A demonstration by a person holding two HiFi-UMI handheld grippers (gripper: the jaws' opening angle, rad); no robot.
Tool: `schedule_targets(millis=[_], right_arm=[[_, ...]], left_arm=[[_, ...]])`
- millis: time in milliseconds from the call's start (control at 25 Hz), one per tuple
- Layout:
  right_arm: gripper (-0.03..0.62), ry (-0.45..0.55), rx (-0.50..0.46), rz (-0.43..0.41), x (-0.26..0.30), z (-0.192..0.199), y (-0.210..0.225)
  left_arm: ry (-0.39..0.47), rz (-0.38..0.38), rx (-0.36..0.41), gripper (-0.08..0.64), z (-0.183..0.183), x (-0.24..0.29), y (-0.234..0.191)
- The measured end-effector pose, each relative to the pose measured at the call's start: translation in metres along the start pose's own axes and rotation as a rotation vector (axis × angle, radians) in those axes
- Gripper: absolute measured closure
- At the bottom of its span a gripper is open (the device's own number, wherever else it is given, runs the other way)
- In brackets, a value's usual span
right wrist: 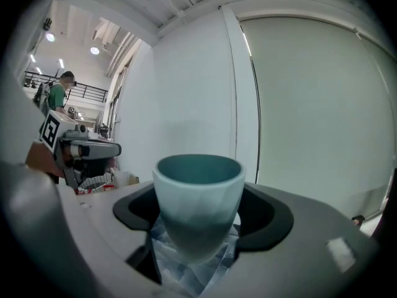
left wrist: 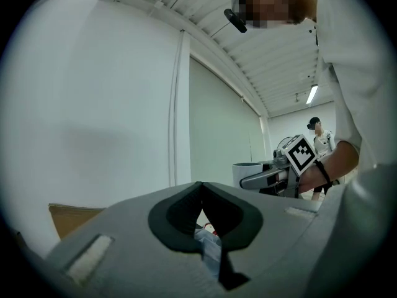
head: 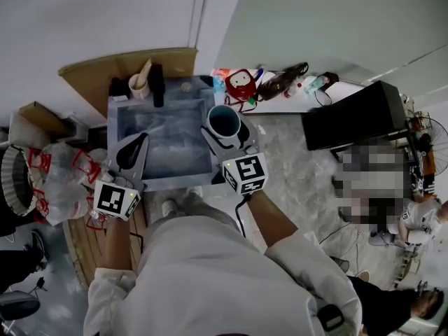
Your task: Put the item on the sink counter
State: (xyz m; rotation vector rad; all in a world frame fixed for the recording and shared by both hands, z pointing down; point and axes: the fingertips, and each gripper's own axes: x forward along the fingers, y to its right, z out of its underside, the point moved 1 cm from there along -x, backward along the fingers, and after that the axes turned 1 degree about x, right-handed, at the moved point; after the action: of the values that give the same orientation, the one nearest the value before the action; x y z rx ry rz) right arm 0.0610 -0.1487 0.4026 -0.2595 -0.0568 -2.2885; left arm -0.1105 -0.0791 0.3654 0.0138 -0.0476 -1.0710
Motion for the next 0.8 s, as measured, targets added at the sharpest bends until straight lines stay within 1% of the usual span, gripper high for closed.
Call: schedule_targets(millis=[240,480,800], right_arm=[[0.225,-0.009,-0.003,-0.046,0.034,0.009,0.021],[0.225,-0.035,-0.010,-0.071,0.066,0.023,0.029],[0.225,-0.054,-0.012,-0.068,0.111,0.053,0.033]], left_arm=[[-0.016,-0.027,0.000,0.558,0.009,0.028,-0.005],[-0.030,-0.025,0.001,0.558,0.023,0.049,-0.012],[-0.044,-0.026,-0.039,0.558,0.057,0.075,-0.047]])
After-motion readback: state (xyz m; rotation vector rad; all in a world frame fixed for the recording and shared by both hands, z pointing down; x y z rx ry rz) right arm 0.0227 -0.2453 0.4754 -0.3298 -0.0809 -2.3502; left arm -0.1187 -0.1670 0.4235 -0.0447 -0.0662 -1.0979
